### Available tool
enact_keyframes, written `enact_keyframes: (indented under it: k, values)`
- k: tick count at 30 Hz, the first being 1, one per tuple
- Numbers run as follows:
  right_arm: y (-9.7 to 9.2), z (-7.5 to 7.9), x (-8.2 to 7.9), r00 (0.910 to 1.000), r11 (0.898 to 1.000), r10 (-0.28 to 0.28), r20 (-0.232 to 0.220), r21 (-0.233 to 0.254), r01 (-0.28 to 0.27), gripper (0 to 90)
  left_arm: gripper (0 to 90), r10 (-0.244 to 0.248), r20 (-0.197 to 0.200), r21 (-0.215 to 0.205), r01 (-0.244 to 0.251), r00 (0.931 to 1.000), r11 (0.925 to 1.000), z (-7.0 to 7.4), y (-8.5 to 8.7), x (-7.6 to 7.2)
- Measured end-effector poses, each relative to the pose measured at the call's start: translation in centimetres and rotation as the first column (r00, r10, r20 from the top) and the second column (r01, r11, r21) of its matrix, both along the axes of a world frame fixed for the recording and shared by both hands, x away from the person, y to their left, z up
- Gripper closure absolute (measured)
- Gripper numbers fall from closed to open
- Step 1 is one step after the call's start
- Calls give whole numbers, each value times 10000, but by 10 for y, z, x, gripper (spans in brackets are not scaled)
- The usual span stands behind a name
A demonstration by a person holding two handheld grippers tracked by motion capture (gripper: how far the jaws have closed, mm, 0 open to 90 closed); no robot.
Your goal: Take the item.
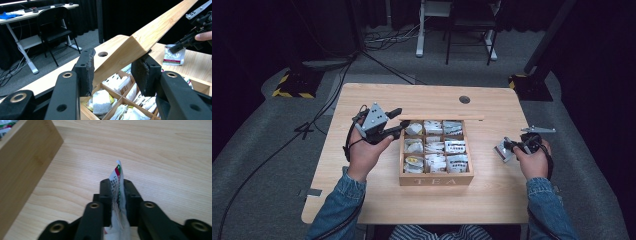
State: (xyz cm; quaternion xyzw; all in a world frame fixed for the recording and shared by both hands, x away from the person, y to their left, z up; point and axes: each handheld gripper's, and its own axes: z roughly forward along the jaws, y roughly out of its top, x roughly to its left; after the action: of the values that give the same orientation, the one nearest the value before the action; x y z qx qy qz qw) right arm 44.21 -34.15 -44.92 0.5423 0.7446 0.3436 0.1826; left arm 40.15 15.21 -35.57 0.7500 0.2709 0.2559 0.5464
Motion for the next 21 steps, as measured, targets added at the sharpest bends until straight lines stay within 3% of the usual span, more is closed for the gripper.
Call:
enact_keyframes:
  k: [6, 12, 21]
  values:
    - [-4, -2, 2, 9972, 9975, -112, 733, -691, 163, 545, 545, -22, -26, -16, 22, 10000, 10000, 0, 0, -1]
    - [-3, 2, 0, 9946, 9972, -32, 1041, -744, 110, 500, 545, -25, -43, 13, 25, 10000, 10000, 0, 0, 0]
    - [-3, 12, -9, 9899, 9993, 93, 1414, -379, -40, 477, 545, -69, -58, 31, 69, 10000, 10000, 0, 0, -1]
